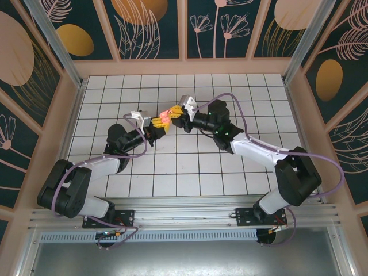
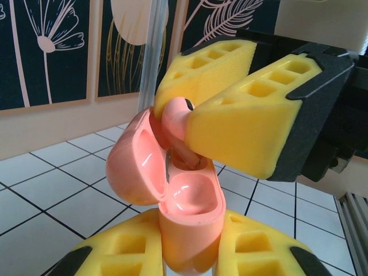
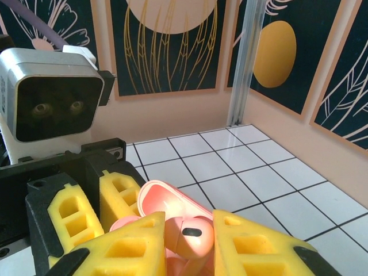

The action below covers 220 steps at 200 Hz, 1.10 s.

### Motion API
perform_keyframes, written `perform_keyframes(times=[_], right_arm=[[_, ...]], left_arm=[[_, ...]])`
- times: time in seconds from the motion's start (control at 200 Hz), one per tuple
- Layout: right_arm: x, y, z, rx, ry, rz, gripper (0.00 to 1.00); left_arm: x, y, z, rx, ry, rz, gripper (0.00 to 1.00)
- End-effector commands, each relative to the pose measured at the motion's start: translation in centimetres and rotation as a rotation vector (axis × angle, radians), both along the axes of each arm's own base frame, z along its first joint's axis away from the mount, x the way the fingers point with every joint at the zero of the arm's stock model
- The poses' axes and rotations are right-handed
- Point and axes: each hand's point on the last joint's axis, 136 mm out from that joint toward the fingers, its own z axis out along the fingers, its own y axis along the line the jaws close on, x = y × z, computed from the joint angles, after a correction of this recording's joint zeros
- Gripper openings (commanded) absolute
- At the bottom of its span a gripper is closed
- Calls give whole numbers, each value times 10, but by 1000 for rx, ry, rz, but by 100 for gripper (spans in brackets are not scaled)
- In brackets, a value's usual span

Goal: Insert the wireless bluetooth earbuds into the charging case

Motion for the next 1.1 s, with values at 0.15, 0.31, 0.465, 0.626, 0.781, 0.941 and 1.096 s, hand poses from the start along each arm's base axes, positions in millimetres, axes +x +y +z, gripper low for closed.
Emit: perform_keyframes(times=[0.15,0.31,0.465,0.626,0.781,0.941,1.096], right_arm=[[-3,-6,-17,-112,7,-21,29],[-4,-6,-12,-101,3,-15,33],[-5,-6,-4,-79,-10,-12,36],[-5,-7,1,-68,-15,-14,33],[-7,-9,4,-63,-19,-12,24],[-9,-14,-1,-76,-5,-16,21],[-13,-17,-4,-87,0,-18,17]], left_arm=[[-2,2,42,-54,-139,12,8],[-2,2,43,-51,-143,12,8],[-4,2,41,-43,-141,8,8],[-4,2,39,-22,-143,15,8],[-3,3,36,5,-146,26,8],[-4,4,38,8,-155,32,8],[-4,3,41,13,-168,31,8]])
